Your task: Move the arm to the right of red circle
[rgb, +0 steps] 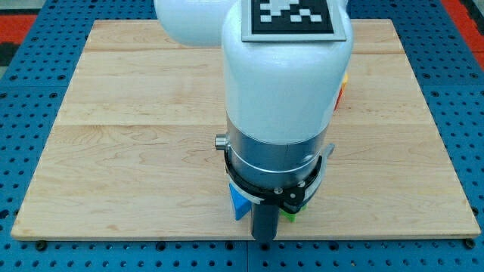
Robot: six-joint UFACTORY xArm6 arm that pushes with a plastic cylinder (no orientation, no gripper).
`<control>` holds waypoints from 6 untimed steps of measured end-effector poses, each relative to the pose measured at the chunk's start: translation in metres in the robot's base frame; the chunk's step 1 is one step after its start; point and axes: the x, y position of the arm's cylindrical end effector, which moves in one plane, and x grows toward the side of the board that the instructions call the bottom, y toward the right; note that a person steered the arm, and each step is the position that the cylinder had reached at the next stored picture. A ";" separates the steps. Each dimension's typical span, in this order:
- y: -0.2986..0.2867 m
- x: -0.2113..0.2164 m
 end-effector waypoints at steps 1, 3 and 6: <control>0.005 0.000; 0.094 -0.014; 0.129 -0.156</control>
